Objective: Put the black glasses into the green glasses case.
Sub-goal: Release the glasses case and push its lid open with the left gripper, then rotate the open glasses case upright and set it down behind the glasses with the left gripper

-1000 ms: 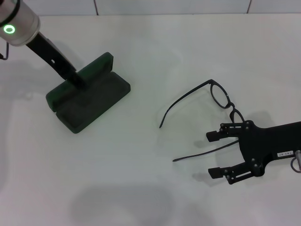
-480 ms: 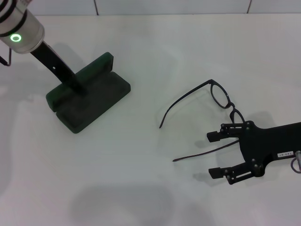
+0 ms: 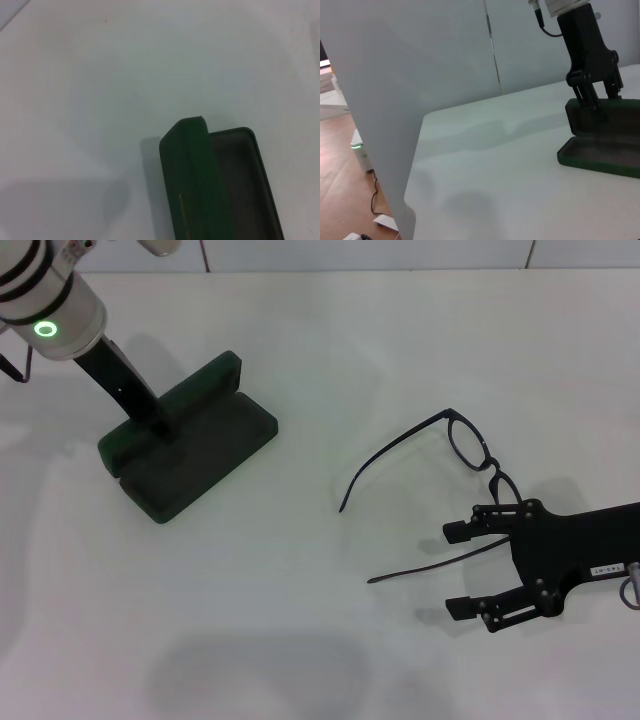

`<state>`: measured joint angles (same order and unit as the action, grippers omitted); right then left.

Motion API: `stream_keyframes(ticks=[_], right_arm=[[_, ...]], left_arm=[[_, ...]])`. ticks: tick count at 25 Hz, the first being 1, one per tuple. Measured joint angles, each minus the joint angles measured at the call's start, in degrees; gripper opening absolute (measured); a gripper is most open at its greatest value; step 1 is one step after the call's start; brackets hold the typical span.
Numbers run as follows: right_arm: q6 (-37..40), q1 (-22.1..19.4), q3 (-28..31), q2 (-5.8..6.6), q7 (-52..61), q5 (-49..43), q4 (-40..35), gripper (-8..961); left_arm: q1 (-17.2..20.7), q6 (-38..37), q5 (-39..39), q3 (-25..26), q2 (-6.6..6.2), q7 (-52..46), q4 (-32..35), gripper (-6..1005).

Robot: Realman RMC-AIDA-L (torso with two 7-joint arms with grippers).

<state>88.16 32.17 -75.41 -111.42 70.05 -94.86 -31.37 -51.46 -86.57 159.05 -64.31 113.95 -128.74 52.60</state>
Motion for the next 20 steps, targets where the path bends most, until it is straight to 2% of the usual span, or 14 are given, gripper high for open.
stream_keyframes(ticks=[9,15,20], right_arm=[[-0.2,0.0,0.0,-0.03,0.0,-0.06,0.0,883],[-0.35,0.0,0.0,-0.03,0.0,-0.07,0.0,883],[-0.37,-0.06,0.0,-0.03,0.0,-0.07,0.0,883]], left_arm=[[-0.11,0.0,0.04,-0.05,0.24,0.72,0.13,256],[-0.24,-0.03,0.02,-0.11,0.32,1.65,0.47,229],[-0.1,-0.5,-0.24,-0.11,1.03,5.38,2.38,206]])
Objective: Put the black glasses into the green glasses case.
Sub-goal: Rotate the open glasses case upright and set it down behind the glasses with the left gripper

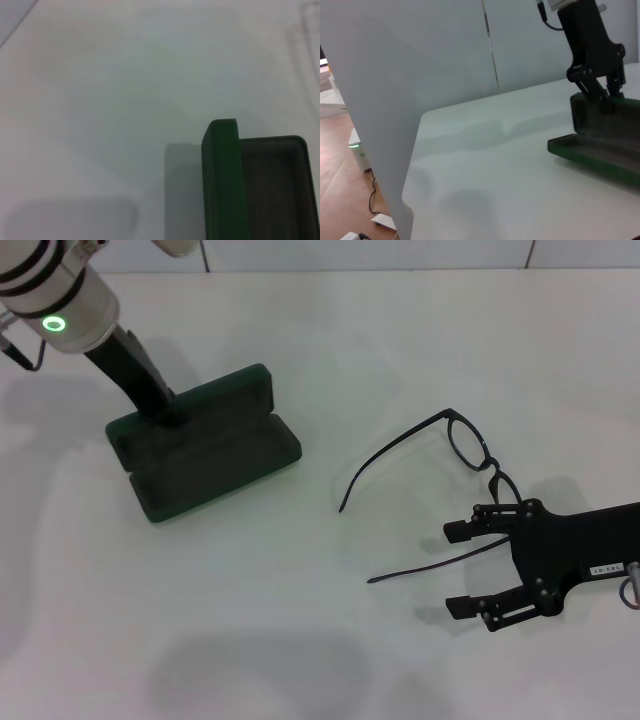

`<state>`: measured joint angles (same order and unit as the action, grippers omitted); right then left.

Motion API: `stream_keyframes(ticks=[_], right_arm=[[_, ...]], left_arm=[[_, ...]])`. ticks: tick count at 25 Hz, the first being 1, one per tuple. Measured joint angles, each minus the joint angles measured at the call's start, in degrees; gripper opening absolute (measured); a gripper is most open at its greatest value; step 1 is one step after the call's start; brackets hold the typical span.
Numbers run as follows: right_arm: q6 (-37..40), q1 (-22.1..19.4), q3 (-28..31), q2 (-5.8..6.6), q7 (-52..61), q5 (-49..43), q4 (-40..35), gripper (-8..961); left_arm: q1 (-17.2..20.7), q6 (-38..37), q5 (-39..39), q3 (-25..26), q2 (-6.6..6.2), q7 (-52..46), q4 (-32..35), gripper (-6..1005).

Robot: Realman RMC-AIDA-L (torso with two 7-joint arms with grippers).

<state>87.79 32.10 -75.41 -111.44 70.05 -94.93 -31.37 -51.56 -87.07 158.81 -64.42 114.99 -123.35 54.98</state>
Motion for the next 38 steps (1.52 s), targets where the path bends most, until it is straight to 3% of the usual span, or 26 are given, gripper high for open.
stream_keyframes(ticks=[11,20,30,38], right_arm=[[-0.08,-0.03,-0.28,-0.06,0.0,0.01,0.09,882],[0.14,-0.02,-0.35,-0.27,0.0,0.01,0.09,882],[0.3,-0.64,-0.35,-0.3,0.0,0.01,0.05,882],[0.26,-0.73,-0.36,-0.5,0.0,0.01,0.09,882]], left_arm=[[-2.99,-0.24,-4.18,0.0,1.03,11.58,1.85,206],[-2.7,8.34,-4.2,-0.22,3.21,19.12,1.0,207],[-1.94,13.95,-3.93,-5.04,4.35,20.16,0.17,207],[-2.19,15.47,-3.85,-6.02,4.47,20.78,-2.49,206]])
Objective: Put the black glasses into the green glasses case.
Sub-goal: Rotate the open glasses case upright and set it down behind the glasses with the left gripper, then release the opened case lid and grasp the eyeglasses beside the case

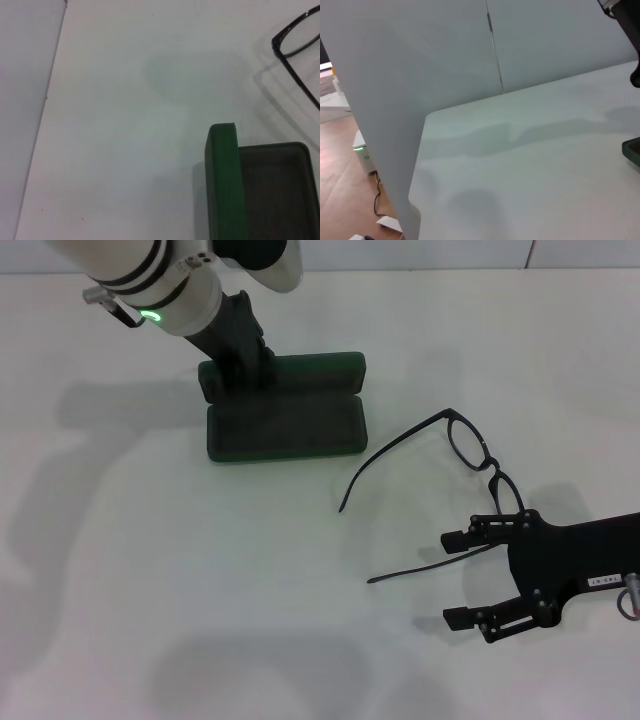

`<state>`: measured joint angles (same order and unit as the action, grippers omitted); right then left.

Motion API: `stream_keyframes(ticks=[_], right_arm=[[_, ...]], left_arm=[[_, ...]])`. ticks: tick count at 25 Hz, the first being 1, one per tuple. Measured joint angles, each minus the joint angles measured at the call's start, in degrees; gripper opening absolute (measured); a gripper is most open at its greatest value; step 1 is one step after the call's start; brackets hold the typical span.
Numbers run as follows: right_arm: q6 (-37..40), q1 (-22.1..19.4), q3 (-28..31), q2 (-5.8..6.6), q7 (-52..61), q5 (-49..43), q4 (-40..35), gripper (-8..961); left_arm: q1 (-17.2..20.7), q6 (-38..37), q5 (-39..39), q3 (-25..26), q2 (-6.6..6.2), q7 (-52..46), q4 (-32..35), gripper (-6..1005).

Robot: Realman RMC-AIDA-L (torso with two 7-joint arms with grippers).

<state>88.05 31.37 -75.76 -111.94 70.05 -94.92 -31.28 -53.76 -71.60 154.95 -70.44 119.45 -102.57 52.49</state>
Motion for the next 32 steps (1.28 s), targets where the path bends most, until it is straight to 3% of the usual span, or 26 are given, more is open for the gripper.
stream_keyframes(ticks=[11,21,25,30,31,32], right_arm=[[-0.08,-0.16,0.0,-0.12,-0.08,-0.05,0.0,881],[-0.11,-0.18,0.01,-0.07,-0.06,-0.1,0.0,881],[0.02,-0.17,0.1,-0.03,-0.04,-0.1,0.0,881],[0.21,-0.17,0.25,-0.02,-0.02,-0.1,0.0,881],[0.12,-0.17,0.25,-0.02,-0.01,-0.1,0.0,880],[0.01,-0.17,0.24,-0.03,-0.01,-0.1,0.0,880]], left_arm=[[0.37,0.62,-0.47,0.21,-0.01,0.11,-0.43,206],[0.35,-1.31,-2.5,2.57,-0.12,-1.12,-0.14,384],[0.22,-7.96,-8.17,9.07,-1.34,-1.08,0.5,452],[3.38,-14.04,-19.23,18.44,-4.69,-0.66,0.71,514],[3.38,-14.04,-19.23,18.44,-4.69,-0.66,0.71,519],[7.0,-14.28,-25.06,21.45,-6.39,-0.03,0.63,525]])
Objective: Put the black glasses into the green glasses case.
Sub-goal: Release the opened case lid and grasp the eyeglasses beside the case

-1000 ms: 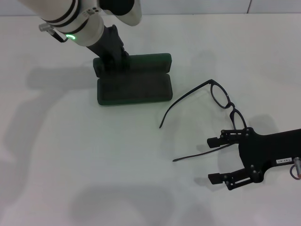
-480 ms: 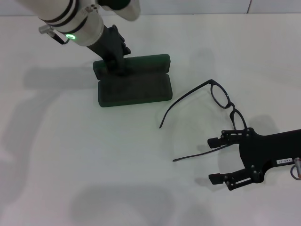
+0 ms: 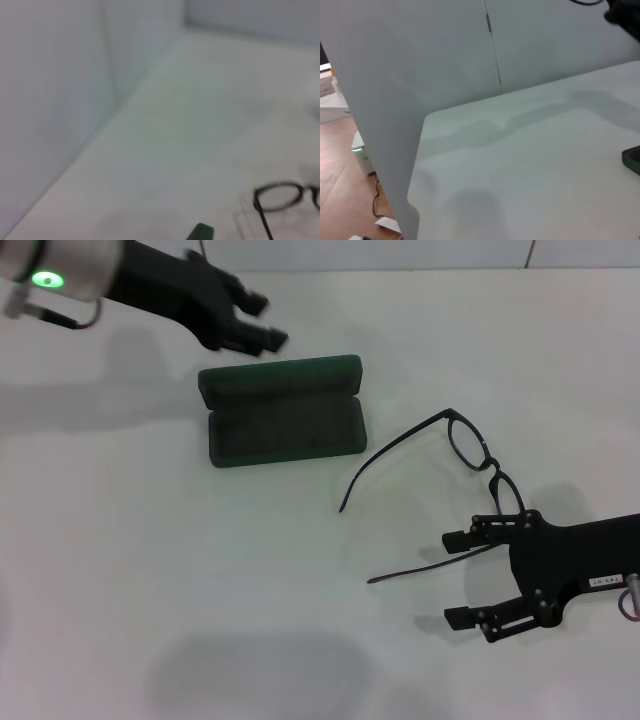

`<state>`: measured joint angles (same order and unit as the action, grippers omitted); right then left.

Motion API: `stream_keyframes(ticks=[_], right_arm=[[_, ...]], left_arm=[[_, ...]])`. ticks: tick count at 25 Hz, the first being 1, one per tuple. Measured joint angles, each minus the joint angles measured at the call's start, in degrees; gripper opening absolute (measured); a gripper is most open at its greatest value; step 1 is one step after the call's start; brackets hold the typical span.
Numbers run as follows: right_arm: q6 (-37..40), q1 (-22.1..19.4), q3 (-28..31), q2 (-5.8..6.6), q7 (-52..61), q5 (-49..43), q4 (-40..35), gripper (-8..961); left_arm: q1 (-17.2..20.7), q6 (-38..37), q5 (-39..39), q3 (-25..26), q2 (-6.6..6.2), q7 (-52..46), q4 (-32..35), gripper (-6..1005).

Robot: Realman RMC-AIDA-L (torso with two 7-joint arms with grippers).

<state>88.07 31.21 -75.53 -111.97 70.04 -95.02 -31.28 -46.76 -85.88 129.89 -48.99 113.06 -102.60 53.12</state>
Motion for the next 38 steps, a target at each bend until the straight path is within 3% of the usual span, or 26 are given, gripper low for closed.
stream_keyframes(ticks=[4,9,14,20,23,28,32,38], right_arm=[[-0.18,0.0,-0.06,0.0,0.01,0.01,0.0,880],[-0.12,-0.28,0.02,0.17,0.03,0.01,-0.01,880],[-0.01,-0.59,0.17,0.64,1.75,0.01,-0.01,880],[0.82,-0.63,2.57,1.87,6.39,0.1,-0.46,880],[2.04,-0.39,5.07,2.47,8.1,0.1,-0.57,880],[2.19,1.59,6.89,4.45,17.51,-0.15,-3.37,880],[2.06,5.82,7.61,7.25,32.14,-3.76,-6.64,879],[1.77,13.82,12.13,9.84,56.7,-17.46,-6.75,879]], left_arm=[[5.78,-0.86,-6.01,1.94,-1.26,1.93,-0.37,548],[15.82,-4.78,-13.6,2.13,-1.06,6.42,0.43,731],[24.24,-7.75,-20.16,2.23,-0.89,10.99,1.15,805],[33.04,-10.24,-21.09,2.19,2.29,21.33,0.68,893],[34.45,-10.28,-20.23,2.14,2.95,23.41,-0.6,893],[34.23,-10.36,-18.01,2.17,2.7,24.69,-3.49,893],[34.2,-10.4,-17.81,2.12,2.59,25.85,-3.75,893],[32.69,-10.44,-16.55,2.18,2.59,26.57,-3.8,893]])
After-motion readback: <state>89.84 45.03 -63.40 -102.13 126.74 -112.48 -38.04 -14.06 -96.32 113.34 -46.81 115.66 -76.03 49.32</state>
